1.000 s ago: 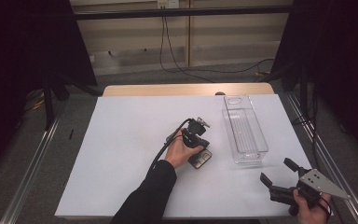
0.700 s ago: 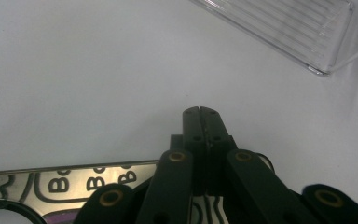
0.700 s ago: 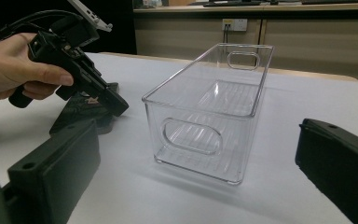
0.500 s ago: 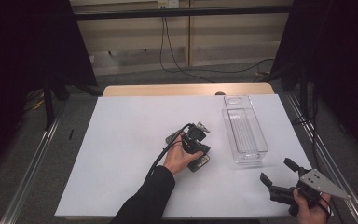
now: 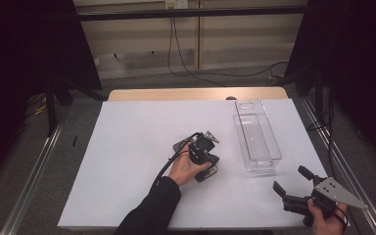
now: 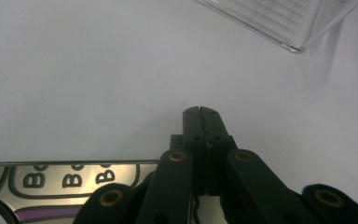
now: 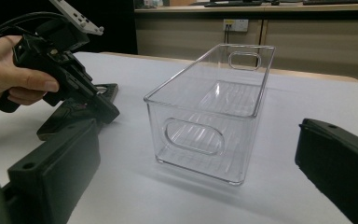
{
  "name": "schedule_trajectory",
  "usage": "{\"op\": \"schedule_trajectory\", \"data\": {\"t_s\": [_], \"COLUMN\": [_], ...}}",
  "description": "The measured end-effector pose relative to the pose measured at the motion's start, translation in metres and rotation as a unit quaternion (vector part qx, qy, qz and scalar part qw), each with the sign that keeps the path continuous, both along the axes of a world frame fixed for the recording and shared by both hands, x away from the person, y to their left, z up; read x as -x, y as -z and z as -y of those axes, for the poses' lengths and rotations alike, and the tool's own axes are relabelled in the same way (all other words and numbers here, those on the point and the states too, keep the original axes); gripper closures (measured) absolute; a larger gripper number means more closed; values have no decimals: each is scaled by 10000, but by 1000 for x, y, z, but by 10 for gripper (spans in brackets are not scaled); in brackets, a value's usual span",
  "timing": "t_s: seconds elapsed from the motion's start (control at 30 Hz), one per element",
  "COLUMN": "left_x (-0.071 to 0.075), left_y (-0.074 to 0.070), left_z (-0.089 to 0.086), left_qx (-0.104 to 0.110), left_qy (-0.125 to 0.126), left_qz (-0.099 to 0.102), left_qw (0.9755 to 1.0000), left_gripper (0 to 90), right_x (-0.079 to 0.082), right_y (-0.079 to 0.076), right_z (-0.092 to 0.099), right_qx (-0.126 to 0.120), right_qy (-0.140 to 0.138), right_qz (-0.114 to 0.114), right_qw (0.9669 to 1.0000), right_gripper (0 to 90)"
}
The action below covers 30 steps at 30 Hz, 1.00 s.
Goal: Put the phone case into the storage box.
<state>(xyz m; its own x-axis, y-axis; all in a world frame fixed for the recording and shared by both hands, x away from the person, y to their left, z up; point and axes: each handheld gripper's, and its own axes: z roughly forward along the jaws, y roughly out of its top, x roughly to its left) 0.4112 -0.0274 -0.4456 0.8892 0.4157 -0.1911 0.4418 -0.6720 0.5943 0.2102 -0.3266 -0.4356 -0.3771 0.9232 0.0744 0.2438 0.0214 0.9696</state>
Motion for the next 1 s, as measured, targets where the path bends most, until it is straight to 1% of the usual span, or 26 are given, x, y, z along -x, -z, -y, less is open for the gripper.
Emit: {"op": "schedule_trajectory", "data": {"t_s": [0.07, 0.1, 0.13, 0.2, 0.27, 0.4, 0.43, 0.63, 0.73, 0.83, 1.0], "left_x": [1, 0, 0, 1, 1, 3, 3, 6, 5, 7, 10], "left_y": [1, 1, 1, 1, 1, 1, 2, 1, 0, -1, -1], "left_z": [-1, -3, -3, -3, -3, -7, -9, -13, -15, -15, -20], "left_qx": [83, 101, 136, 117, 89, 133, 181, 149, 97, 64, 68], "left_qy": [-54, -15, -47, -42, -32, -36, -43, -35, -10, 9, 1], "left_qz": [-44, -83, -101, -67, -85, -114, -141, -134, -203, -170, -173], "left_qw": [9999, 9999, 9998, 9999, 9999, 9998, 9997, 9998, 9997, 9998, 9998], "left_gripper": [900, 900, 900, 900, 900, 900, 900, 900, 900, 900, 900], "right_x": [0, 0, 0, 0, 0, 0, 0, 0, 0, 0, 0], "right_y": [0, 0, 0, 0, 0, 0, 0, 0, 0, 0, 0], "right_z": [0, 0, 0, 0, 0, 0, 0, 0, 0, 0, 0], "right_qx": [16, 21, 16, 8, 18, -7, 6, 12, 10, 6, 10], "right_qy": [-8, -10, -12, -10, -15, 0, -7, -12, -12, -18, -13], "right_qz": [-3, -7, -11, -12, -3, -6, -4, -14, -19, -18, -17], "right_qw": [10000, 10000, 10000, 10000, 10000, 10000, 10000, 10000, 10000, 10000, 10000], "right_gripper": [0, 0, 0, 0, 0, 0, 0, 0, 0, 0, 0]}}
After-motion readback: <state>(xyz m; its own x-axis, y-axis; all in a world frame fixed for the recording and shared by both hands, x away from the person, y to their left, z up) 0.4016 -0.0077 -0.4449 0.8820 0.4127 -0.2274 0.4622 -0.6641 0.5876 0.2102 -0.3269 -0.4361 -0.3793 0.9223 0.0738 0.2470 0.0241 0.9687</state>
